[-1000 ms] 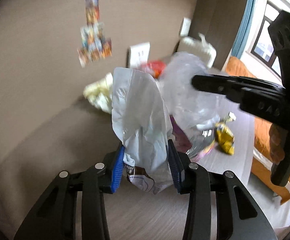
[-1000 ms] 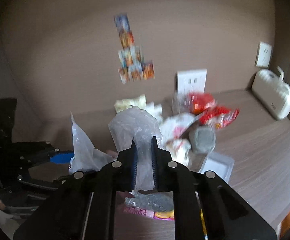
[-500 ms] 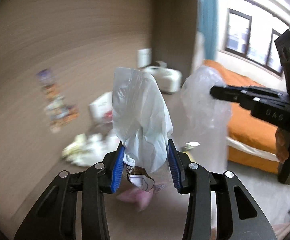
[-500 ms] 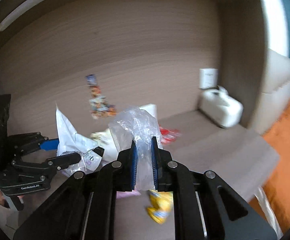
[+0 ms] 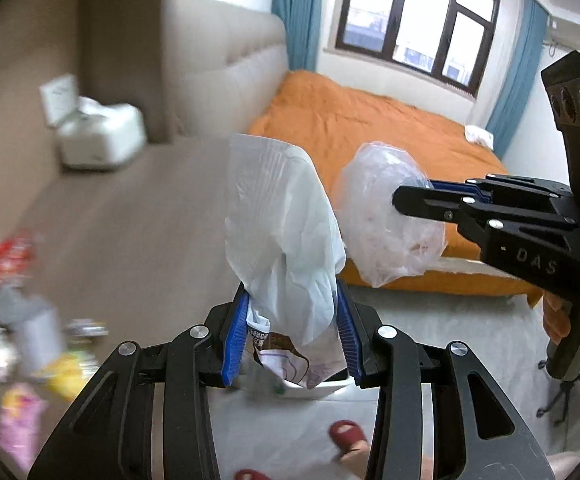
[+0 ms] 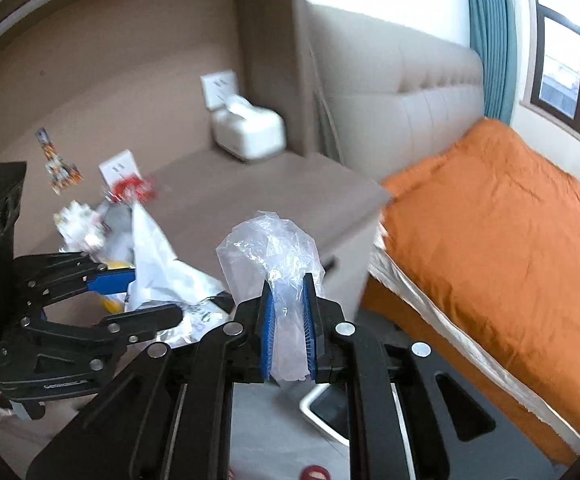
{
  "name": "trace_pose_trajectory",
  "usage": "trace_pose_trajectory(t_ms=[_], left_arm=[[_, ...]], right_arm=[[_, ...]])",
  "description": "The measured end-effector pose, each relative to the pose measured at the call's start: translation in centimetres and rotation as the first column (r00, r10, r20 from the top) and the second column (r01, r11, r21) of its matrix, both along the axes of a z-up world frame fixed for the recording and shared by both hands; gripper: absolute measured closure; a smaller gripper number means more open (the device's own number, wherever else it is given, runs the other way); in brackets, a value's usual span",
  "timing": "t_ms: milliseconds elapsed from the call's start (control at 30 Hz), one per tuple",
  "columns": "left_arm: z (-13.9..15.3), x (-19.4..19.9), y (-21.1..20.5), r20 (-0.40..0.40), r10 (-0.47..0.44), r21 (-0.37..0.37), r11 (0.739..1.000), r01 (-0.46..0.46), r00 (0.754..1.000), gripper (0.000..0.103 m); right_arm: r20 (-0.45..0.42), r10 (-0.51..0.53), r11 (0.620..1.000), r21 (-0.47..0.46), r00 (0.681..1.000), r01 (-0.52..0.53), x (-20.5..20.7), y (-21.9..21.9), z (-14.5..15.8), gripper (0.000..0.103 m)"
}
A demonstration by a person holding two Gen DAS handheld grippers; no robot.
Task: Collect trash
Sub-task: 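Carry both bags to the white bin and open both tools to drop them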
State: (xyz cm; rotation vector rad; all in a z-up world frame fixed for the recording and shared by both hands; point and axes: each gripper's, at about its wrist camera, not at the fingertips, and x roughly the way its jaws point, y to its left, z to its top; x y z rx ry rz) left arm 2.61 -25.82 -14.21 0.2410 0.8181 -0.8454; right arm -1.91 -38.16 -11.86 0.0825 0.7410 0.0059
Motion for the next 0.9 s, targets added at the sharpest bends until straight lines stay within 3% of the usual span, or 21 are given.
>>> trace_pose_trajectory(t_ms=[233,333,600,667,833,867,900], left_arm=[[-11.0,0.2,-9.1,-0.114,0.004,0.079,0.997,0.005,0.994,0.063],[-17.7,0.8,-12.3,-0.184,0.002,0.131,0.991,0.023,0.983,0.063],[-33.8,2.5,-16.2,-0.324,0.007,0.253,0.964,0.08,0.946,0.063],[-37.6,2.7,-16.6,-0.352,0.022,0.273,0.959,0.08,0.936,0.063],[-43.6,2.9,-16.8,-0.383,0.039,0.3,0.95,0.084,0.923,0.062],[-43.8,2.3,-16.9,-0.39,0.04,0.299,0.95,0.086,0.92,0.061],[-44.5,2.2,-16.9,-0.41,0.04,0.296,0.951,0.092,0.911,0.053]], right_arm=[[-0.11,0.05,0.998,0.044,0.993,-0.046,0.4,-8.9,-10.5,0.089],[-0.161,0.069,0.995,0.076,0.984,-0.058,1.5,-11.1,-16.1,0.089],[-0.307,0.091,0.993,0.1,0.947,-0.063,3.5,-13.6,-32.8,0.089],[-0.331,0.09,0.993,0.102,0.939,-0.059,3.6,-14.0,-35.8,0.089],[-0.375,0.102,0.991,0.118,0.921,-0.061,4.1,-14.2,-42.1,0.088],[-0.377,0.102,0.991,0.116,0.921,-0.062,4.3,-14.1,-42.6,0.084],[-0.383,0.113,0.99,0.124,0.917,-0.07,4.5,-14.0,-43.5,0.077]])
